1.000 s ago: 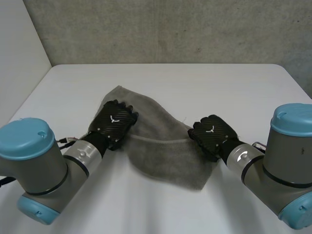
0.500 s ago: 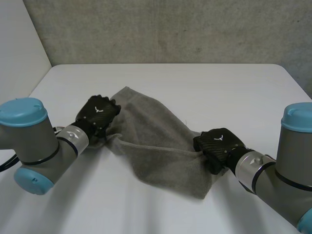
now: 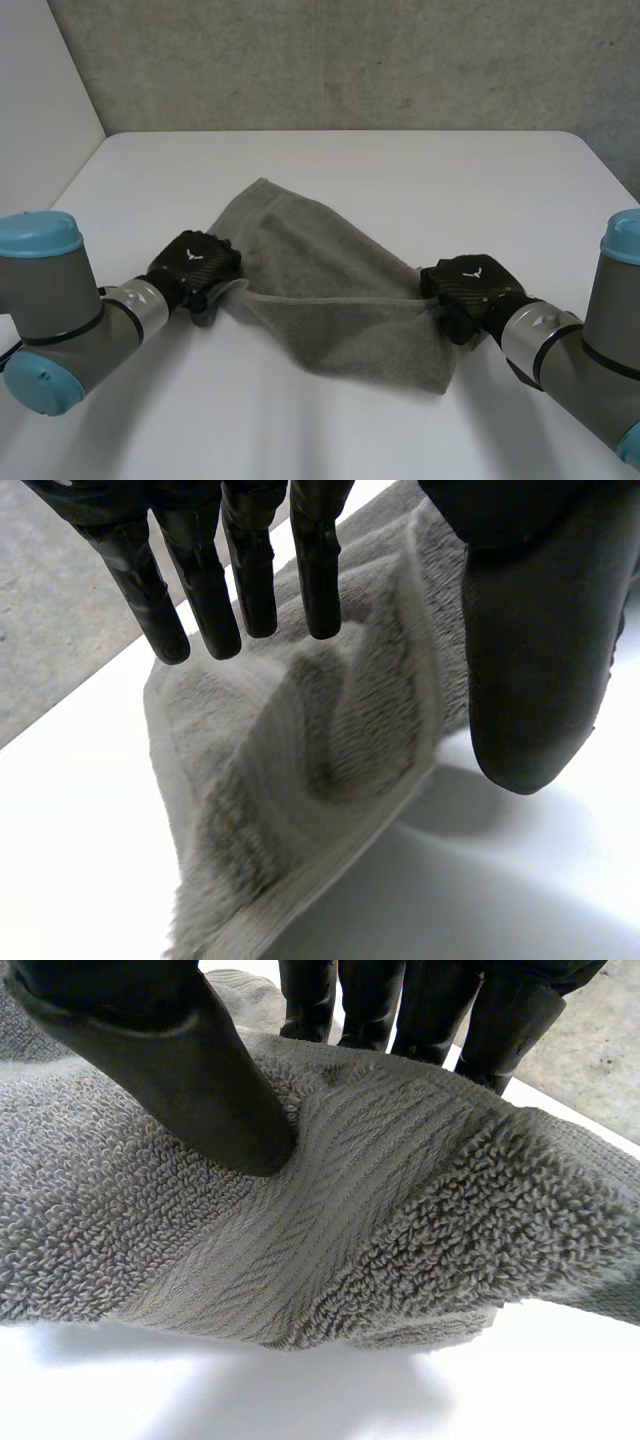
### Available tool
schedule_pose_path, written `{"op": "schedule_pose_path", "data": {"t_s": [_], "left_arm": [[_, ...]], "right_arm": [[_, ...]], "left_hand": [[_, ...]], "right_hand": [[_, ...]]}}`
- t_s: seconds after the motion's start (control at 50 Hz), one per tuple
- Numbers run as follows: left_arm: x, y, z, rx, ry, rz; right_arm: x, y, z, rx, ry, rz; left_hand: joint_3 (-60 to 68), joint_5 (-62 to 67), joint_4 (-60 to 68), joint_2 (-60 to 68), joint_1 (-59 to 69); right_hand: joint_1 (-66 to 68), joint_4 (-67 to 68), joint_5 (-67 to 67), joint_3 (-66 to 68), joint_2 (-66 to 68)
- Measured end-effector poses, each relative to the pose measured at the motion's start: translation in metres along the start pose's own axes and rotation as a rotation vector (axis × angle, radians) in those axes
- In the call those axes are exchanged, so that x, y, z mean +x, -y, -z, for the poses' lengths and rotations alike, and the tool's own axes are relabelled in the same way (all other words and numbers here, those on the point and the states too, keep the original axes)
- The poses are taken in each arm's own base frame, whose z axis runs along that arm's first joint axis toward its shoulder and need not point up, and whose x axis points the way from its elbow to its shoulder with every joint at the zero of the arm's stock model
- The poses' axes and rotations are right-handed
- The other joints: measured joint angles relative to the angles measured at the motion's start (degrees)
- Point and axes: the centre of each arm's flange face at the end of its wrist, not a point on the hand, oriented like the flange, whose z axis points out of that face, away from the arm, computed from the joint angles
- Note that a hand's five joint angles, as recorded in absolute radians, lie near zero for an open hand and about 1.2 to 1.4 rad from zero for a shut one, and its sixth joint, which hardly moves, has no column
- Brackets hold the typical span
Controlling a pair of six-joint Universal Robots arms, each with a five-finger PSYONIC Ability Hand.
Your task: Fold the towel.
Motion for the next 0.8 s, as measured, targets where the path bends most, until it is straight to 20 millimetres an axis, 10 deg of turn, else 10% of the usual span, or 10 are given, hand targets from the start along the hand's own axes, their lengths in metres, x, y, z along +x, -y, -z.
{"op": "schedule_pose_path", "data": {"t_s": [0.46,0.8], "left_arm": [[-0.019,-0.01,-0.023,-0.024,0.1,-0.004],[-0.037,0.015,-0.005,0.021,0.178,-0.014]], "right_arm": [[0.031,0.003,0.002,-0.001,-0.083,-0.033],[0.043,0.009,0.004,0.009,-0.113,-0.028]], "left_hand": [[23.67,25.53,24.49,24.44,23.43],[41.89,43.92,42.72,42.85,42.01]], "right_hand": [[0.2,0.0,0.0,0.0,0.0],[0.21,0.0,0.0,0.0,0.0]]}}
